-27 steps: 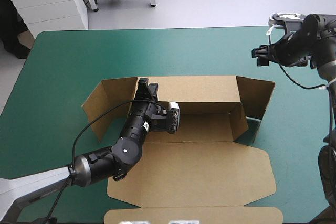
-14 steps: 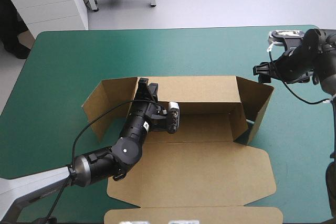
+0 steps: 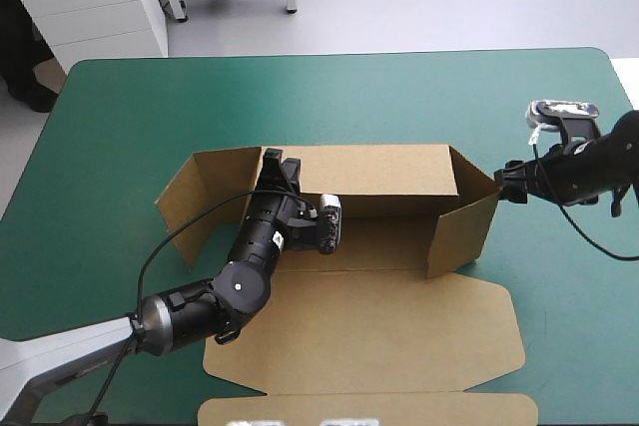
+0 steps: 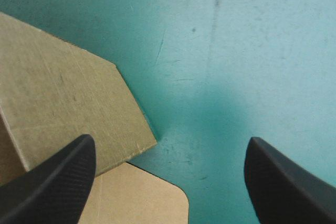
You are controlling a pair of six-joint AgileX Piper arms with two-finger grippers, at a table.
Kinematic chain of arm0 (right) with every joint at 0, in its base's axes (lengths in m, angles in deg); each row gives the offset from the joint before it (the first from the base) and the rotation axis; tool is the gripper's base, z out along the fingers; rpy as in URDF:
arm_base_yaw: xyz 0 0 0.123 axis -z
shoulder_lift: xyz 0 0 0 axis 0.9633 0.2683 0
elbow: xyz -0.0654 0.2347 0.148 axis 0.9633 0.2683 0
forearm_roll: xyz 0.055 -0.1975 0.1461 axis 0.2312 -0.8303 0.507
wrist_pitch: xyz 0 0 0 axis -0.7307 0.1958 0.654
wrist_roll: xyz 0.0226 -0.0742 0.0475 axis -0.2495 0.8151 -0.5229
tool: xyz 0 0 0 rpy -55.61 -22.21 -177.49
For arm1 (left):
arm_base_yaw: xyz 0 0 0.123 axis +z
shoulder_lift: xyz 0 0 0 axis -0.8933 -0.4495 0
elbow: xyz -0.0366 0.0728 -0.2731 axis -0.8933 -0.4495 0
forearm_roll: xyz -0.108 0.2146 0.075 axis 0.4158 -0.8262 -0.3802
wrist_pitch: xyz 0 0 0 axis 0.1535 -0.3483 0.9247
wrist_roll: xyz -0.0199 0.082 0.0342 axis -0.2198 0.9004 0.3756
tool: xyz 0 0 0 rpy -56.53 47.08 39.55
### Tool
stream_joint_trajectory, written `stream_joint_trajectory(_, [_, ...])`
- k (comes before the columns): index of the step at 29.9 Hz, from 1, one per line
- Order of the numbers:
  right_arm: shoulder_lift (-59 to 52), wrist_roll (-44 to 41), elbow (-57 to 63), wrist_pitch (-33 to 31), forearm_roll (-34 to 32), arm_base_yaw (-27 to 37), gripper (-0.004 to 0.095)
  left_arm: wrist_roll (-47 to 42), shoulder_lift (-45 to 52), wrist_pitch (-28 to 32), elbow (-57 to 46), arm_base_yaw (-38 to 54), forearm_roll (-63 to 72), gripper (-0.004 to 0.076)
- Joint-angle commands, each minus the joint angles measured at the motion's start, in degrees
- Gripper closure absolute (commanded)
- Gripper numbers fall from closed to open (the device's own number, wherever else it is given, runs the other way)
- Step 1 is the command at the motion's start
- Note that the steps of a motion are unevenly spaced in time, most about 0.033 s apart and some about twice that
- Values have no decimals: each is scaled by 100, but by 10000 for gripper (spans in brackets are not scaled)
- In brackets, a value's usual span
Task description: Fold the box
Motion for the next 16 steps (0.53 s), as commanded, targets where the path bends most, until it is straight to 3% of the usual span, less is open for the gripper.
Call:
stream_joint_trajectory(1, [-411,572,501,648,597,59,194,-71,190,-259,97,-21,-297,734])
stream_joint_trajectory(5, [-575,1152,1033,898,919,59,194,-71,190,-259,97,-21,-280,734])
stream_joint_trajectory(16, [-642,3322,1613,826,2192,59,194,-71,190,-186,97,-21,-258,734])
